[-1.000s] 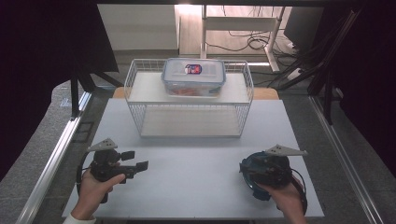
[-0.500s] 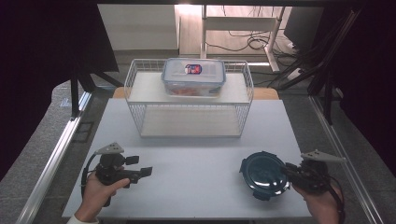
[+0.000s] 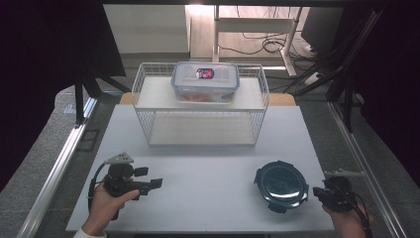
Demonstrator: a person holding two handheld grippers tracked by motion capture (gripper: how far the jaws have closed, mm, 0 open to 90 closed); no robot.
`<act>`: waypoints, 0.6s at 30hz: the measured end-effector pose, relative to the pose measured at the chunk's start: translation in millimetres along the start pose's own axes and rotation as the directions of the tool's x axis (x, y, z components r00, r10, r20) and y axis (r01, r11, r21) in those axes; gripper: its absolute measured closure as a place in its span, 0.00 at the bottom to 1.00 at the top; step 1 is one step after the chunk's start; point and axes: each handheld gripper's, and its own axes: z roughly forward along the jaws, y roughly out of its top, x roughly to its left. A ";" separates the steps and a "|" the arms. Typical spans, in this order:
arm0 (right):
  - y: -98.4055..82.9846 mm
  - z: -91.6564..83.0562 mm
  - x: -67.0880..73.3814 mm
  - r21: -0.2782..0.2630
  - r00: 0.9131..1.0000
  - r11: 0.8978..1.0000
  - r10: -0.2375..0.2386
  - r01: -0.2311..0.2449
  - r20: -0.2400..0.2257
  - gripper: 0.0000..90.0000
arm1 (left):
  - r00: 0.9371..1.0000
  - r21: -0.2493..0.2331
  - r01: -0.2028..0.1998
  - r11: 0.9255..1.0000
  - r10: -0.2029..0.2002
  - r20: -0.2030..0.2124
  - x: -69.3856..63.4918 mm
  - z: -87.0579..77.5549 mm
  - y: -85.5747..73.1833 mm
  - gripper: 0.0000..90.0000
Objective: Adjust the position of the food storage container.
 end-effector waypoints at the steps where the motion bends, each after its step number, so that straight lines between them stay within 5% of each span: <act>1: -0.1 1.4 1.1 0.007 1.000 1.000 -0.004 0.004 0.000 0.99 | 1.000 0.001 0.000 1.000 0.000 0.000 0.1 0.2 -0.2 0.23; 18: 3.7 9.9 17.2 0.048 0.997 0.995 -0.083 0.083 -0.007 0.99 | 1.000 0.006 0.008 1.000 -0.008 -0.001 2.1 2.8 0.1 0.23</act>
